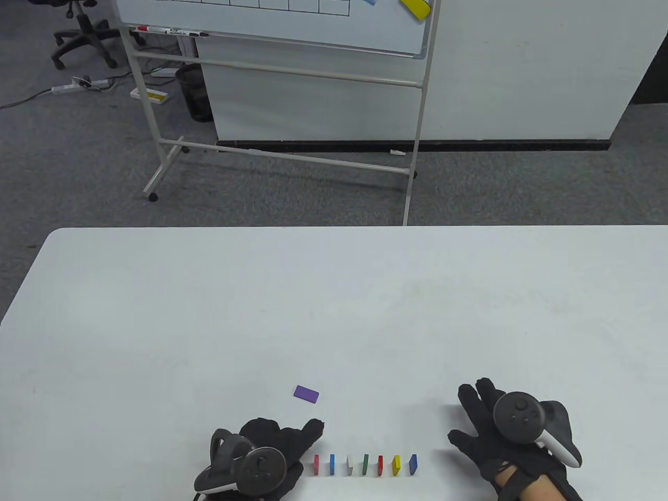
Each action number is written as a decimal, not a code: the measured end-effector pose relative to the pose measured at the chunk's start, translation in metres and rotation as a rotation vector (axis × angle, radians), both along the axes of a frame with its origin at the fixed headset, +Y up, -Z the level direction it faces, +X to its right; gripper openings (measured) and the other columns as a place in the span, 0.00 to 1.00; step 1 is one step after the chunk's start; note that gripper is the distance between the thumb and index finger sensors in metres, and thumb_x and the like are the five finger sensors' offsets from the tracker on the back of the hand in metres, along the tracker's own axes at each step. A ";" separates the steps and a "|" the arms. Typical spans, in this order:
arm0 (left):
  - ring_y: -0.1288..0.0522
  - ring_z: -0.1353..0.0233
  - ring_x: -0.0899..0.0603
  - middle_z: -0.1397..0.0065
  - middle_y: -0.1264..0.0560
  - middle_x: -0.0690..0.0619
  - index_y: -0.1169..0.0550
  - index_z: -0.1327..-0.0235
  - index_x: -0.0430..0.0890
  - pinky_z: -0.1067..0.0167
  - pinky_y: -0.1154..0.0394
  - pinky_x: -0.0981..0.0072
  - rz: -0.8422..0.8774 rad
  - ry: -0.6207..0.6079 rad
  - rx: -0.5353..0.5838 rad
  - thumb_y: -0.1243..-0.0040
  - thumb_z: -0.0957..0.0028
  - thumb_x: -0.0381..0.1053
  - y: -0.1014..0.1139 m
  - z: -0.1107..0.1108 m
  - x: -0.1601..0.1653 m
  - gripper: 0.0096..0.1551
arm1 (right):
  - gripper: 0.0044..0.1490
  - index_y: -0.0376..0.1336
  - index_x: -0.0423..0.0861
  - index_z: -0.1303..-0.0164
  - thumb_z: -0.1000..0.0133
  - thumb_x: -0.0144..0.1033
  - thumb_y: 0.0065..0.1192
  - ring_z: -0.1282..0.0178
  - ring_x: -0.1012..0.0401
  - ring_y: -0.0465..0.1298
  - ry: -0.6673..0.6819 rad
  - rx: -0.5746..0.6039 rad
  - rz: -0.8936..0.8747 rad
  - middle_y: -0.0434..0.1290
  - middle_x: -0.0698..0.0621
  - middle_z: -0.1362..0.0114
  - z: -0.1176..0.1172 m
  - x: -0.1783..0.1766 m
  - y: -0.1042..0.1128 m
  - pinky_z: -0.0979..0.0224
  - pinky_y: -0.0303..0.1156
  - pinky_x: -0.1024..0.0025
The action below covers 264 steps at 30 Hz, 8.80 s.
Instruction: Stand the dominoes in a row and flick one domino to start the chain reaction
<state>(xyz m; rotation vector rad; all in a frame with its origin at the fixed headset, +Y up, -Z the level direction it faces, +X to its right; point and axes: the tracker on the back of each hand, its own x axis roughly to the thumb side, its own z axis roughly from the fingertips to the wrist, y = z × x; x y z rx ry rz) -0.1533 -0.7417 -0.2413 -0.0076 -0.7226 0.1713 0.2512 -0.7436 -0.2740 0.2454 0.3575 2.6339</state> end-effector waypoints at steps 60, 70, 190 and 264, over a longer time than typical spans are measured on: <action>0.22 0.45 0.41 0.32 0.25 0.54 0.40 0.21 0.53 0.34 0.35 0.32 -0.064 0.002 -0.050 0.27 0.50 0.53 -0.006 0.003 0.005 0.47 | 0.57 0.42 0.46 0.15 0.44 0.60 0.63 0.15 0.32 0.45 0.003 -0.055 -0.013 0.36 0.38 0.14 0.001 0.001 -0.005 0.27 0.42 0.23; 0.23 0.44 0.40 0.29 0.27 0.53 0.44 0.20 0.52 0.34 0.36 0.31 -0.114 0.027 -0.096 0.26 0.51 0.56 -0.008 0.001 0.002 0.51 | 0.57 0.42 0.46 0.15 0.44 0.60 0.63 0.15 0.32 0.45 0.002 -0.055 -0.014 0.36 0.37 0.14 0.001 0.001 -0.004 0.27 0.42 0.23; 0.20 0.46 0.42 0.34 0.21 0.56 0.39 0.22 0.55 0.34 0.33 0.34 0.020 0.015 0.015 0.25 0.51 0.54 -0.004 0.004 -0.040 0.47 | 0.58 0.40 0.45 0.15 0.45 0.61 0.62 0.15 0.32 0.45 -0.008 -0.004 0.092 0.36 0.37 0.14 0.002 -0.004 0.000 0.27 0.42 0.23; 0.54 0.18 0.22 0.15 0.57 0.45 0.53 0.19 0.50 0.30 0.52 0.23 0.011 0.517 -0.099 0.37 0.46 0.62 -0.004 -0.044 -0.087 0.53 | 0.56 0.41 0.49 0.15 0.44 0.60 0.63 0.15 0.32 0.47 0.039 0.009 0.036 0.36 0.39 0.14 0.003 -0.008 -0.001 0.27 0.43 0.23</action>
